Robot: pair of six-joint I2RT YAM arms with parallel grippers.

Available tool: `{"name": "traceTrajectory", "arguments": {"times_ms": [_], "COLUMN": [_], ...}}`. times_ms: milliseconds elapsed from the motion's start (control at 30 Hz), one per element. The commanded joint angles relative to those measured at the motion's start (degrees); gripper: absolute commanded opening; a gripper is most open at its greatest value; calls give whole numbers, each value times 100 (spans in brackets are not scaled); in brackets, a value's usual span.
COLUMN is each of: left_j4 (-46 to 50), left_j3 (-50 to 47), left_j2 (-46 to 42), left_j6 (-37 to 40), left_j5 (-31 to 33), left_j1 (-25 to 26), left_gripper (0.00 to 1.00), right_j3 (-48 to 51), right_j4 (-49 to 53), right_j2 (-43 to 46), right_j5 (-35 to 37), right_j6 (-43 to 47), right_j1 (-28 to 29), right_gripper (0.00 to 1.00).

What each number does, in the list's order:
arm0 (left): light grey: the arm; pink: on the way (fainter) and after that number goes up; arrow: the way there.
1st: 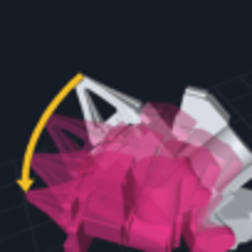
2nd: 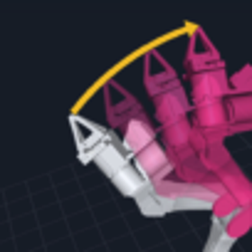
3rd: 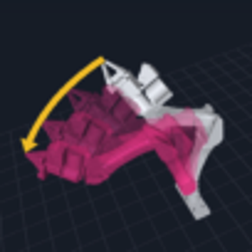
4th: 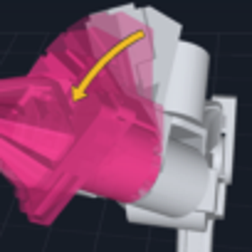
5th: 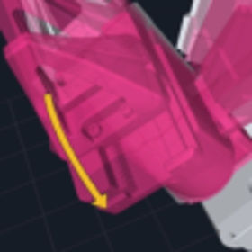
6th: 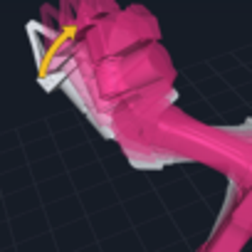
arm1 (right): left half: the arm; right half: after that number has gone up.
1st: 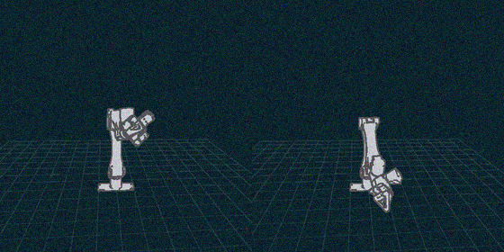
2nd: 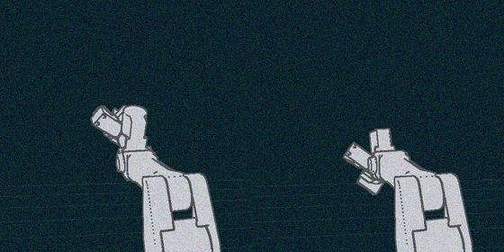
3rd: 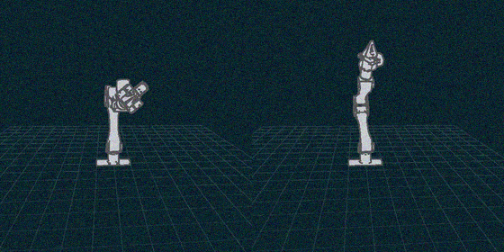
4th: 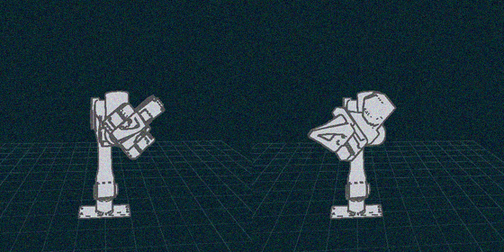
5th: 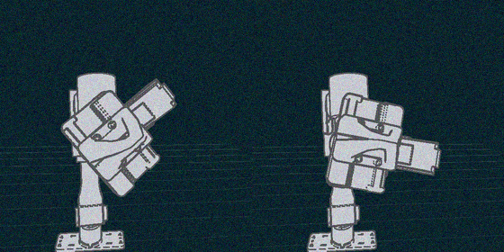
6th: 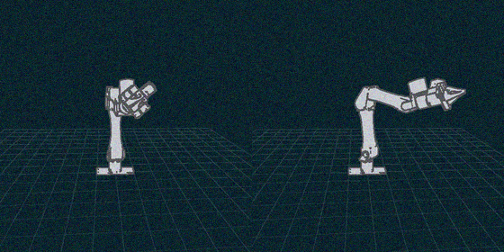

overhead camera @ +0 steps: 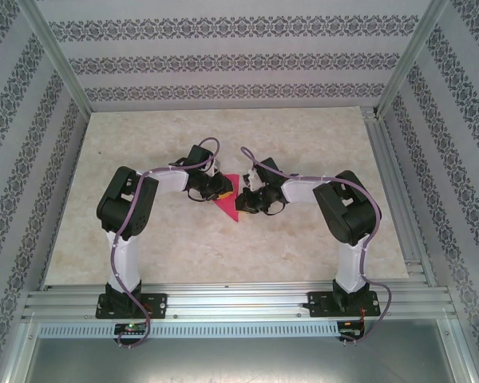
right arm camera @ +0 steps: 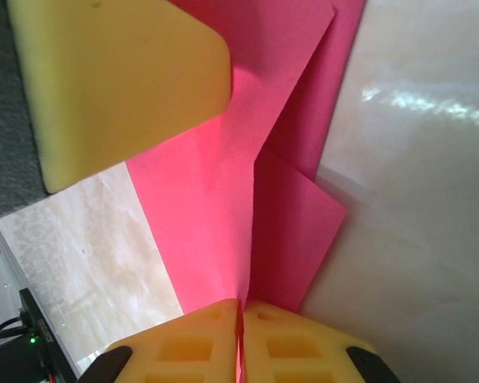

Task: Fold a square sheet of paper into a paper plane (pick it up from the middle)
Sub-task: Fourth fold the wing at the center of the table.

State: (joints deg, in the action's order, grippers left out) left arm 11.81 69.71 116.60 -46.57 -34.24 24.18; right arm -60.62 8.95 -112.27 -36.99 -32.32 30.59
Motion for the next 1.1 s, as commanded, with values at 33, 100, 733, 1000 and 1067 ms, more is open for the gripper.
{"name": "traceTrajectory", "arguments": {"times_ms": [33,100,733,1000,1067], "left_j4": [67,67,-768,-107,82], "left_j3": [171,175,-230,20,56], "left_j2": [-38,-127,-216,189,240], "left_j6": [160,165,-223,80,220], "left_j5": [-86,-117,-708,-244,-141], "left_j1": [59,53,74,64,68], "left_gripper": [26,27,33,28,27], "right_j3": [92,94,-1,1,13], "right_j4": [-35,45,96,142,128], "right_j2": [-118,-103,-92,-29,60], "right_j5": [-41,44,264,293,283], "right_j6": [-118,-74,-170,-222,-241], "right_j1": [-44,-37,96,140,140], "right_gripper": [11,11,11,14,15]}}
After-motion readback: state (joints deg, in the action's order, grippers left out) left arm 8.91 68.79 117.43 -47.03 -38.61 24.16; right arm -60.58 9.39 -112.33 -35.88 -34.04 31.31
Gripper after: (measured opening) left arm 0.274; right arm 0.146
